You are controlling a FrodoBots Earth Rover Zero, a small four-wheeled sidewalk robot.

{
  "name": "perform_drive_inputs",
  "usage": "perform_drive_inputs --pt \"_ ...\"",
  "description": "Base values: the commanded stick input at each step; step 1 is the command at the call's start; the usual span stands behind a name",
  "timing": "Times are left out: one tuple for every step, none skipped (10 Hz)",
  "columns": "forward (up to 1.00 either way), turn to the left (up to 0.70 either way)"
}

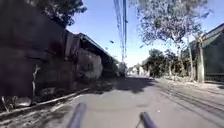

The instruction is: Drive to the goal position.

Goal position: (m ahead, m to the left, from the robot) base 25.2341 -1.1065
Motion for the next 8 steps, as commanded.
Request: perform_drive_inputs --pt "0.85 -0.34" --pt "0.85 -0.34" --pt "0.85 -0.34" --pt "0.85 -0.34" --pt "0.85 -0.34" --pt "0.85 -0.34" --pt "0.85 -0.34" --pt "0.85 -0.24"
